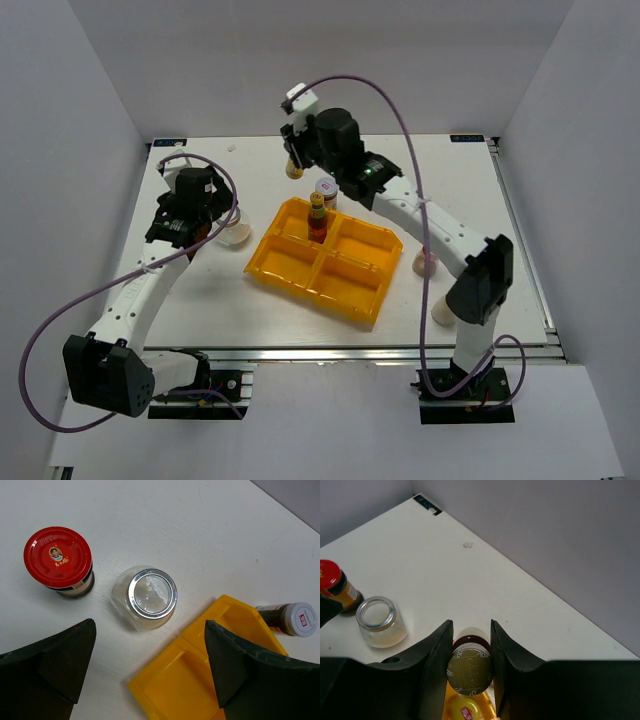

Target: Organize the condiment bottles

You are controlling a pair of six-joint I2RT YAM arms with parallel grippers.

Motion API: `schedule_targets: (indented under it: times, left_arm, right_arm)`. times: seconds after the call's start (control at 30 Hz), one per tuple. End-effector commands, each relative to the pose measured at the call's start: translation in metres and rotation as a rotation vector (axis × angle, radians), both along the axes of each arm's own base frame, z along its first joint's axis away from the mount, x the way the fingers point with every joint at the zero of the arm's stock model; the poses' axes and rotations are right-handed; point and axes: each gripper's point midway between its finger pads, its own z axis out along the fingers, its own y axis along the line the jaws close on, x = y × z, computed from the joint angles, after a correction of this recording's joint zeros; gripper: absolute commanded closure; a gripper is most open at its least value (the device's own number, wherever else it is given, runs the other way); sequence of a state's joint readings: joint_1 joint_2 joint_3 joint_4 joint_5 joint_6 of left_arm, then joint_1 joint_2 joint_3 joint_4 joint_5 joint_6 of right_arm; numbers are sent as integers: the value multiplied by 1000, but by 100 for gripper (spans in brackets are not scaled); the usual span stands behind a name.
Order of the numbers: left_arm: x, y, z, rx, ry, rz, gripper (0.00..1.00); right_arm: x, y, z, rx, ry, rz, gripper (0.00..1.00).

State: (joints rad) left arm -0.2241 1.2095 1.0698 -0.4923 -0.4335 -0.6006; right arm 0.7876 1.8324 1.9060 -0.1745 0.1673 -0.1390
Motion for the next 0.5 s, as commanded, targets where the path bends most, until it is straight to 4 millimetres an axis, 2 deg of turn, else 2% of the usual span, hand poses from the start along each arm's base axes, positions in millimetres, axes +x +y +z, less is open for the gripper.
schedule_targets:
  times: [0.0, 0.03, 0.07, 0.13, 0.17, 0.47]
  left_arm:
    - [-4, 2, 13, -16, -47, 3, 2]
    - [-4, 3, 13, -15, -48, 6, 2]
    - [-5, 2, 12, -15, -45, 4, 2]
    - [-5, 2, 12, -16, -48, 3, 2]
    - [-5, 2, 11, -16, -47, 3, 2]
    - [-4, 2, 5, -10, -34, -1, 2]
  right_arm:
    - [-1, 31, 22, 36, -79, 58, 100]
    - [-1, 35, 18, 22, -81, 65, 100]
    - [0, 45, -1, -13, -54, 76, 100]
    - [1, 50, -11, -33, -41, 74, 100]
    - [0, 55, -24, -53, -22, 80, 100]
    - [-7, 67, -93, -123, 75, 124, 100]
